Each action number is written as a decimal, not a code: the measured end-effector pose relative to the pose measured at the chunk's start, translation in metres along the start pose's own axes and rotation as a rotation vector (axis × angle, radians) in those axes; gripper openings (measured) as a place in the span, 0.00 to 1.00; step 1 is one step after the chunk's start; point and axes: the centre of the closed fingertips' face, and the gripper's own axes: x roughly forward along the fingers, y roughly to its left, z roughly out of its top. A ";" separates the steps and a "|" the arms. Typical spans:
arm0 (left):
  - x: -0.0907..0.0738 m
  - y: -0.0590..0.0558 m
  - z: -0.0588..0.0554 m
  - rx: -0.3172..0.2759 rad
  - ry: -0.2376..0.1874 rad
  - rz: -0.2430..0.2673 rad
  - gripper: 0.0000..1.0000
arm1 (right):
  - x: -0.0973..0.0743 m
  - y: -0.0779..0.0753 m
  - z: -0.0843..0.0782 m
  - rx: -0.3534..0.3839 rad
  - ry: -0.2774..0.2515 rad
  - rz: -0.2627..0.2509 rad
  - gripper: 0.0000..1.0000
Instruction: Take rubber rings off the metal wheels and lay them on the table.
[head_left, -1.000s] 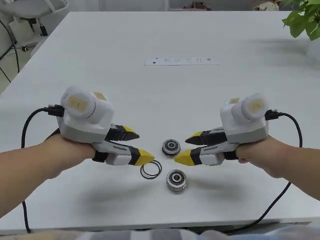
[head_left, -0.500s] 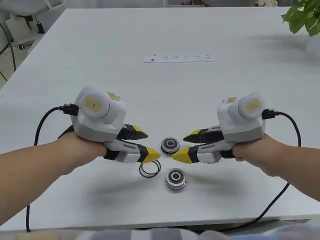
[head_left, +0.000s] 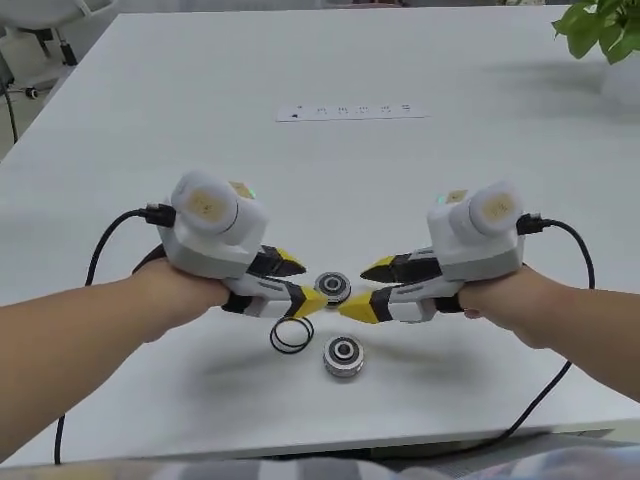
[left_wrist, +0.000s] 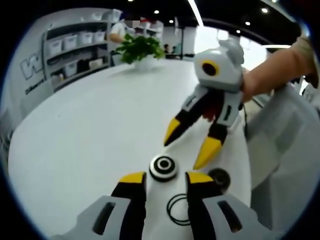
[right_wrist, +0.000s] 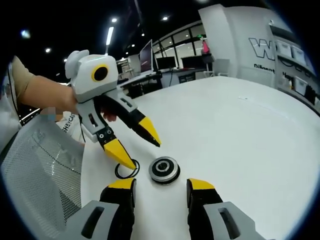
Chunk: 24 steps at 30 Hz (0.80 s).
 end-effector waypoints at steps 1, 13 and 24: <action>0.002 0.000 0.001 0.003 0.001 -0.001 0.31 | 0.000 0.000 0.000 0.000 0.000 0.001 0.39; 0.016 0.003 0.006 0.030 0.008 -0.011 0.24 | 0.001 -0.001 -0.003 0.003 0.005 0.001 0.39; 0.022 0.001 0.002 0.051 0.026 -0.016 0.18 | 0.001 -0.002 -0.004 0.011 0.009 0.000 0.39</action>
